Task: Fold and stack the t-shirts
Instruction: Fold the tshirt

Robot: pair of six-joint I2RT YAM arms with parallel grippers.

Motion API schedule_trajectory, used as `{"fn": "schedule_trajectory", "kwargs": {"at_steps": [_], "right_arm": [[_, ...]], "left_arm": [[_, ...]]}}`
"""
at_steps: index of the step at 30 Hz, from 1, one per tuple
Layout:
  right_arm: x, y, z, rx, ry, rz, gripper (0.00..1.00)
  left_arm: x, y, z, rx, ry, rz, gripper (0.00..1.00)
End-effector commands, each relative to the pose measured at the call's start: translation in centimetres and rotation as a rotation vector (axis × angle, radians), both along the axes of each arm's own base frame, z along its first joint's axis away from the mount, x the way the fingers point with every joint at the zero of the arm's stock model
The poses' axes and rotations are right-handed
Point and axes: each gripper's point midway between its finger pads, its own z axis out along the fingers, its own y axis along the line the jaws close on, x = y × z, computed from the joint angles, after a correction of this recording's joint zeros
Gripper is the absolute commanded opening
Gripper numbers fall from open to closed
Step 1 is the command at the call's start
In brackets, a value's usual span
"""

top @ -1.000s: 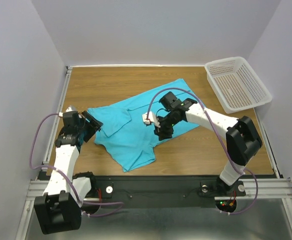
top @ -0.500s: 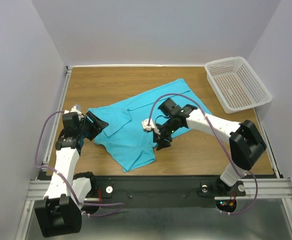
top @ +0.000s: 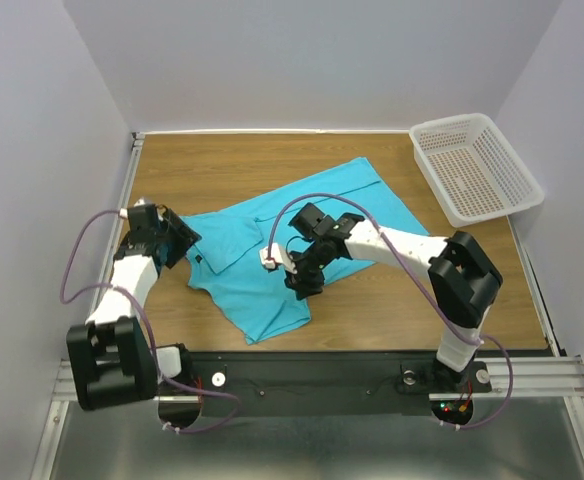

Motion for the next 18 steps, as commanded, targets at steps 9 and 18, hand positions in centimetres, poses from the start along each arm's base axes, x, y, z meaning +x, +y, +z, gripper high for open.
{"fn": "schedule_trajectory", "kwargs": {"at_steps": [9, 18], "right_arm": [[8.5, -4.6, 5.3, 0.109, -0.110, -0.281, 0.50], [11.4, -7.9, 6.7, 0.141, -0.119, -0.396, 0.50]], "left_arm": [[9.4, 4.9, -0.2, 0.339, -0.004, -0.235, 0.72], [10.9, 6.2, -2.7, 0.364, 0.071, -0.359, 0.72]]}}
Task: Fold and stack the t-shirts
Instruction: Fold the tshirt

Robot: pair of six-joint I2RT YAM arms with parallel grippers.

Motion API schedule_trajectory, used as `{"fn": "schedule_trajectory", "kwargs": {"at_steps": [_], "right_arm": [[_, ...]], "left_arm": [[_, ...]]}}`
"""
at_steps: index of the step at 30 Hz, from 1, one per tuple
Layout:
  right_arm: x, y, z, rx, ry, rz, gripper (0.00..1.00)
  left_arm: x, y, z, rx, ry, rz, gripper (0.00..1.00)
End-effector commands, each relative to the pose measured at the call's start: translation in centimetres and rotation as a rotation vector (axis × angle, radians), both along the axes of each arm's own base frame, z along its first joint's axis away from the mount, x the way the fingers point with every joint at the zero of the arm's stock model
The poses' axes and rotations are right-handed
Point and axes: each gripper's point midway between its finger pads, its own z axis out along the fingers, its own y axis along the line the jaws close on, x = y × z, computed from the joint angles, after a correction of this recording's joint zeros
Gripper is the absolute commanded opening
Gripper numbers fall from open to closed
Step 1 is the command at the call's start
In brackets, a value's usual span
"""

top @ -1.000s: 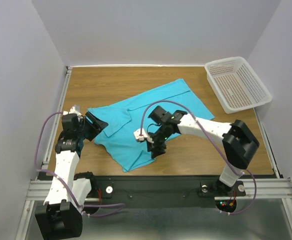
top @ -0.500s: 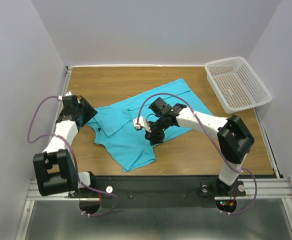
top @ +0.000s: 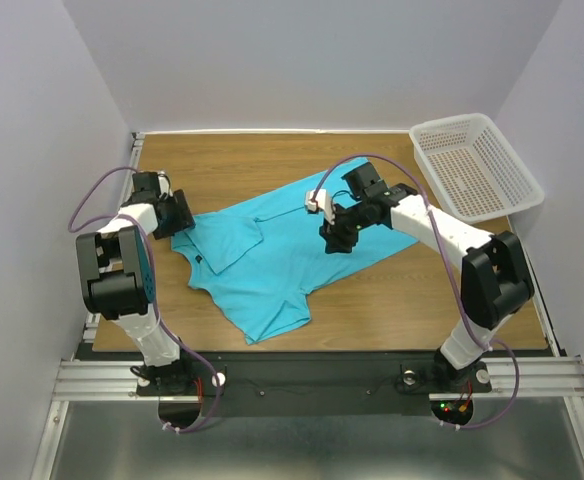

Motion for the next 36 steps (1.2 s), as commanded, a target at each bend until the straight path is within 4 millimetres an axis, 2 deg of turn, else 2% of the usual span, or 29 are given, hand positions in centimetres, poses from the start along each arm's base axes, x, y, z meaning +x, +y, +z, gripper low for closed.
{"fn": "schedule_trajectory", "kwargs": {"at_steps": [1, 6, 12, 15, 16, 17, 18, 19, 21, 24, 25, 27, 28, 29, 30, 36], "right_arm": [[0.9, -0.5, 2.4, 0.070, -0.046, -0.028, 0.50], [1.1, -1.0, 2.8, 0.087, -0.039, -0.046, 0.50], [1.8, -1.6, 3.4, 0.100, -0.050, -0.068, 0.50], [2.3, -2.1, 3.5, 0.098, -0.056, -0.086, 0.50], [2.5, -2.4, 3.6, 0.100, -0.057, -0.097, 0.50], [2.7, -2.6, 3.6, 0.099, -0.059, -0.104, 0.50], [3.1, -2.9, 3.8, 0.099, -0.064, -0.116, 0.50], [3.5, -3.5, 3.8, 0.098, -0.066, -0.133, 0.50], [4.0, -4.1, 4.0, 0.101, -0.070, -0.152, 0.50], [5.1, -5.3, 4.4, 0.102, -0.081, -0.191, 0.50], [5.4, -5.6, 4.4, 0.103, -0.082, -0.198, 0.50], [6.1, -6.4, 4.6, 0.102, -0.088, -0.225, 0.50], [6.5, -7.0, 4.5, 0.098, -0.087, -0.244, 0.50], [6.7, -7.2, 4.4, 0.096, -0.087, -0.251, 0.50], [7.1, -7.5, 4.5, 0.092, -0.094, -0.264, 0.50], [9.0, -9.2, 3.7, 0.056, -0.095, -0.330, 0.50]], "left_arm": [[1.4, 1.6, 2.2, 0.053, -0.049, -0.063, 0.72], [0.7, 2.4, -0.5, 0.030, 0.039, -0.061, 0.70], [0.6, 0.6, -2.0, -0.061, 0.067, -0.110, 0.63], [1.0, 0.3, -2.0, -0.089, 0.065, -0.122, 0.49], [1.3, 0.3, -2.0, -0.093, 0.064, -0.117, 0.31], [1.5, 0.4, -1.9, -0.092, 0.066, -0.117, 0.21], [1.9, 0.5, -1.8, -0.093, 0.063, -0.114, 0.07], [2.2, 0.6, -1.7, -0.091, 0.061, -0.110, 0.00], [2.6, 0.7, -1.8, -0.091, 0.068, -0.102, 0.00], [4.4, 1.4, -1.0, -0.083, 0.049, -0.082, 0.00], [5.8, 1.8, 0.0, -0.070, 0.018, -0.073, 0.00], [7.1, 2.4, 0.8, -0.060, 0.004, -0.051, 0.00], [8.8, 3.1, 1.6, -0.047, -0.024, -0.040, 0.00], [9.2, 3.4, 1.6, -0.043, -0.018, -0.027, 0.00], [10.8, 3.8, 2.2, -0.041, -0.038, -0.015, 0.00], [14.1, 5.3, 2.5, -0.027, -0.054, 0.024, 0.00]]}}
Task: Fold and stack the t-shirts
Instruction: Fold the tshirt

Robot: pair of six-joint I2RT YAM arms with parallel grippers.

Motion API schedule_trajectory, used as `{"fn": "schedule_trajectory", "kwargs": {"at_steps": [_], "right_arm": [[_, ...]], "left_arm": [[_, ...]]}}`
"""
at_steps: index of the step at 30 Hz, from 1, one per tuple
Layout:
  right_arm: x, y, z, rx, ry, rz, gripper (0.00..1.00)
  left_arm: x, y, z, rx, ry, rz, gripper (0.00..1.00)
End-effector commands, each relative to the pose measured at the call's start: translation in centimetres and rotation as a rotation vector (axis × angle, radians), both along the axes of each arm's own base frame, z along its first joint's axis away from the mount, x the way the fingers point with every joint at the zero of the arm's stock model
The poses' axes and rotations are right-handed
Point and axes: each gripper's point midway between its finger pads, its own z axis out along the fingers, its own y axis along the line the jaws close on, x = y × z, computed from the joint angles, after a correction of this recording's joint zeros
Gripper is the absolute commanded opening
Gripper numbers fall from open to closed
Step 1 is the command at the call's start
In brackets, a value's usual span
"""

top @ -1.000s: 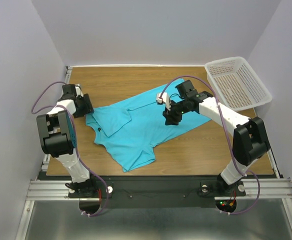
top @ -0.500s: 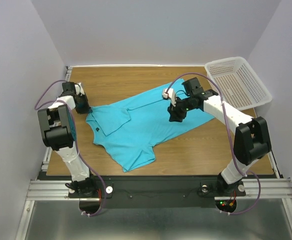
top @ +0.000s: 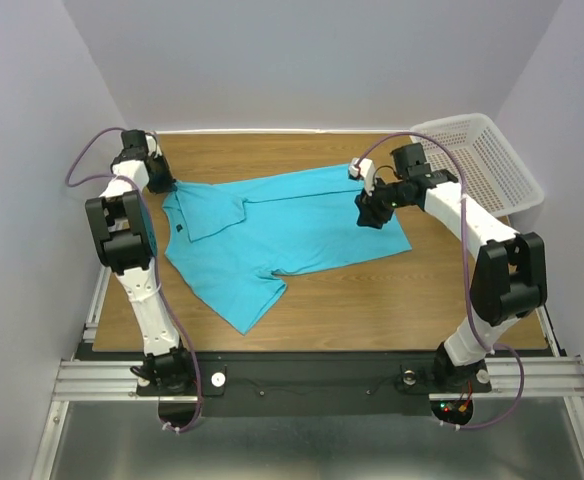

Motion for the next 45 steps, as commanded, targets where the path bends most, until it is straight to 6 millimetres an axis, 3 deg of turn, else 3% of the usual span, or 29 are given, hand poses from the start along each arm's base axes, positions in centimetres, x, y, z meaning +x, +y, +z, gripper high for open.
{"fn": "schedule_trajectory", "kwargs": {"at_steps": [1, 4, 8, 9, 11, 12, 14, 15, 16, 17, 18, 19, 20, 21, 22, 23, 24, 26, 35, 45], "right_arm": [[2.9, -0.5, 2.1, 0.001, -0.087, -0.048, 0.50], [3.5, -1.2, 2.1, -0.001, -0.083, -0.072, 0.50], [3.6, -1.6, 2.0, -0.002, -0.080, -0.088, 0.50], [3.5, -1.7, 1.9, -0.003, -0.079, -0.089, 0.50], [3.3, -1.9, 1.6, -0.007, -0.071, -0.095, 0.51], [3.1, -1.9, 1.5, -0.008, -0.069, -0.095, 0.51], [2.9, -2.1, 1.2, -0.010, -0.063, -0.100, 0.51], [2.6, -2.3, 0.6, -0.017, -0.052, -0.101, 0.51], [2.4, -2.5, 0.3, -0.020, -0.046, -0.103, 0.51], [2.3, -2.8, 0.1, -0.020, -0.045, -0.106, 0.51], [2.2, -3.0, -0.2, -0.022, -0.041, -0.108, 0.51], [1.8, -3.2, -0.7, -0.021, -0.034, -0.109, 0.51], [1.8, -3.7, -0.8, -0.021, -0.032, -0.120, 0.51], [1.8, -3.9, -0.7, -0.015, -0.034, -0.125, 0.51], [1.7, -4.0, -0.8, -0.009, -0.032, -0.128, 0.51], [1.8, -4.4, -0.8, -0.004, -0.027, -0.145, 0.51], [1.8, -4.6, -0.8, -0.001, -0.026, -0.150, 0.51], [1.7, -4.7, -1.0, 0.008, -0.018, -0.154, 0.51], [1.1, -4.4, -1.0, 0.028, -0.008, -0.139, 0.51], [1.1, -4.4, -1.1, 0.025, -0.009, -0.141, 0.51]], "left_arm": [[2.0, 1.6, 1.8, 0.017, -0.027, 0.048, 0.09], [2.8, 1.8, 4.2, 0.027, -0.091, 0.055, 0.39], [2.5, 2.3, 8.7, 0.062, -0.185, 0.084, 0.52], [2.1, 2.2, 11.7, 0.067, -0.245, 0.101, 0.55], [0.8, 2.2, 12.8, 0.074, -0.263, 0.130, 0.68], [-0.1, 2.0, 15.4, 0.073, -0.310, 0.149, 0.69], [-2.3, 1.4, 15.0, 0.042, -0.289, 0.179, 0.73], [-3.7, 0.8, 16.8, -0.006, -0.316, 0.219, 0.73], [-4.7, 0.1, 16.6, -0.038, -0.306, 0.228, 0.72], [-6.9, -1.5, 13.6, -0.108, -0.246, 0.210, 0.71], [-8.6, -2.7, 14.9, -0.153, -0.278, 0.214, 0.69], [-10.0, -3.8, 14.2, -0.232, -0.263, 0.245, 0.64], [-12.6, -5.5, 10.6, -0.306, -0.190, 0.246, 0.63], [-14.0, -6.3, 9.8, -0.342, -0.173, 0.260, 0.61], [-15.6, -7.0, 10.3, -0.372, -0.187, 0.272, 0.59], [-18.1, -8.2, 7.4, -0.425, -0.111, 0.307, 0.59], [-19.4, -9.0, 7.8, -0.448, -0.128, 0.309, 0.59], [-22.4, -9.4, 5.2, -0.463, -0.037, 0.378, 0.59], [-29.3, -8.9, 1.9, -0.394, 0.199, 0.605, 0.60], [-32.7, -11.0, 1.2, -0.449, 0.318, 0.613, 0.58]]}}
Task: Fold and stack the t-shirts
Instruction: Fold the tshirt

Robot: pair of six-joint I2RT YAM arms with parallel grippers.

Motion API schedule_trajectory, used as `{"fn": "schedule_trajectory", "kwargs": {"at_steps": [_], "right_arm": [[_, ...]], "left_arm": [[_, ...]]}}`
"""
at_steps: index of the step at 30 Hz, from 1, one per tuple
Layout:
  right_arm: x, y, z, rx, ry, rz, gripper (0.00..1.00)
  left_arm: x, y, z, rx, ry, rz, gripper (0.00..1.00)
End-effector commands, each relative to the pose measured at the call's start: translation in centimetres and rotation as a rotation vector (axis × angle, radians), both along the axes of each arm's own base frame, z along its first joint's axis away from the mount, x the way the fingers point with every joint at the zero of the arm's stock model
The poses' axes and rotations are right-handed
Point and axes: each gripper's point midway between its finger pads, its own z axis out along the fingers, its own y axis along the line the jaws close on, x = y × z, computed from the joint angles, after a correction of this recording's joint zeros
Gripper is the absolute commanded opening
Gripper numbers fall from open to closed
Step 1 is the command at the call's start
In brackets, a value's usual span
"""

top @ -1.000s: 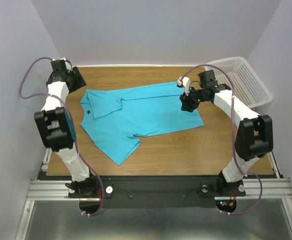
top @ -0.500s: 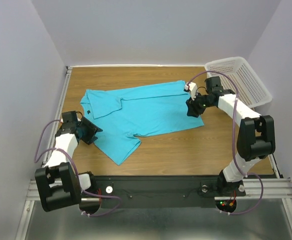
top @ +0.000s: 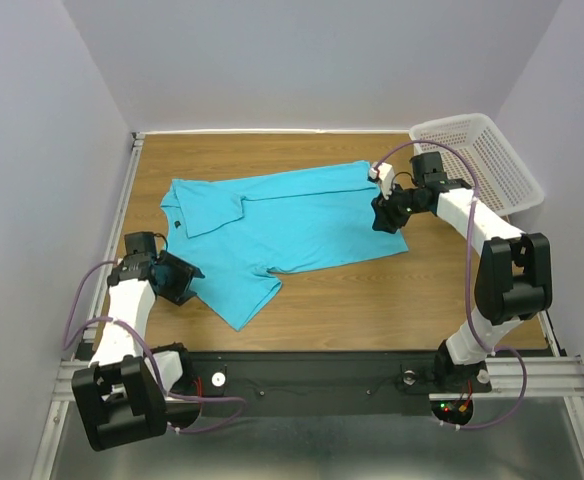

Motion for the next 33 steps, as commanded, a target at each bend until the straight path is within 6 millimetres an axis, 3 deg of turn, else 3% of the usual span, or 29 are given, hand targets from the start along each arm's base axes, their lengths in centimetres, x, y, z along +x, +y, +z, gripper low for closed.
{"fn": "schedule_trajectory", "kwargs": {"at_steps": [1, 10, 17, 21, 33], "right_arm": [[0.2, 0.4, 1.6, 0.026, -0.054, 0.006, 0.51], [0.3, 0.3, 1.6, 0.023, -0.054, 0.000, 0.51], [0.3, 0.2, 1.8, 0.025, -0.057, -0.005, 0.51], [0.5, 0.1, 1.7, 0.022, -0.058, -0.008, 0.50], [0.5, -0.1, 1.7, 0.028, -0.052, -0.015, 0.50]], "left_arm": [[-2.5, -1.4, -0.7, -0.048, 0.105, 0.012, 0.58], [-4.1, -4.8, -2.3, -0.081, 0.194, -0.060, 0.57], [-4.6, -3.8, -2.6, -0.029, 0.234, -0.028, 0.57], [-5.7, -4.3, -2.9, -0.017, 0.260, -0.060, 0.56], [-5.8, -4.1, -4.6, 0.011, 0.297, -0.060, 0.51]]}}
